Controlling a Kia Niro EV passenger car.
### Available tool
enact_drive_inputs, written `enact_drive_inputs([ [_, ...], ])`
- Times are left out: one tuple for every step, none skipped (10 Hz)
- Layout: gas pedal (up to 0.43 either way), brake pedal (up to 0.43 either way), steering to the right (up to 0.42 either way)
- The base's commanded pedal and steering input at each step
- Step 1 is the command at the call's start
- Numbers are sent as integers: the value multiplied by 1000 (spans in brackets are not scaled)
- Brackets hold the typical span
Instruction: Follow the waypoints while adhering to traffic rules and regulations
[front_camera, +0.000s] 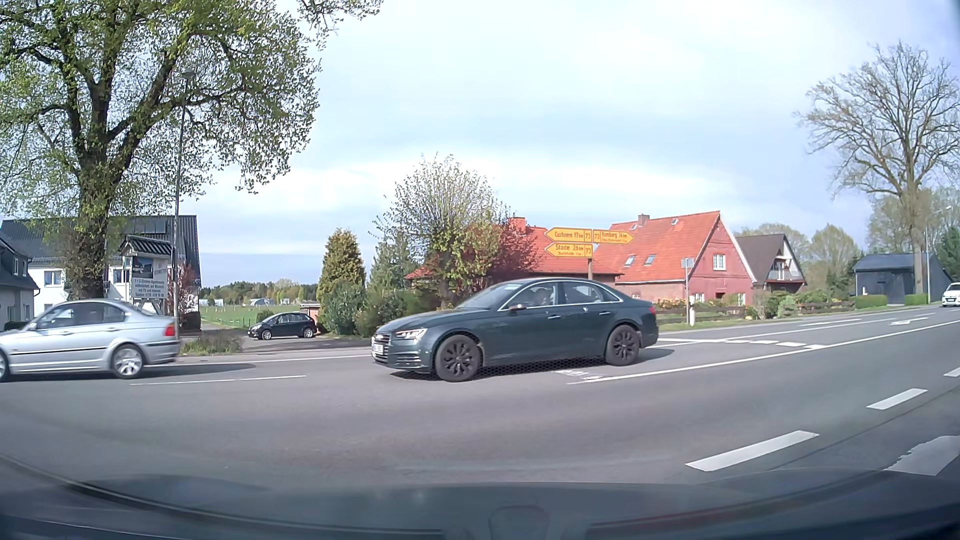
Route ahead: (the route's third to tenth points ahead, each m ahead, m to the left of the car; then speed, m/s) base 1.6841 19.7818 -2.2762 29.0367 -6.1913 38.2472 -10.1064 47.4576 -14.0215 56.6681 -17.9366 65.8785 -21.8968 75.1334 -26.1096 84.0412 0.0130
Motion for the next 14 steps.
enact_drive_inputs([
  [0, 195, -453],
  [0, 195, -452],
  [0, 201, -452],
  [0, 201, -452],
  [0, 195, -452],
  [0, 201, -452],
  [0, 195, -452],
  [0, 201, -452],
  [0, 201, -452],
  [0, 201, -452],
  [0, 201, -452],
  [0, 201, -452],
  [0, 201, -452],
  [0, 201, -452],
])
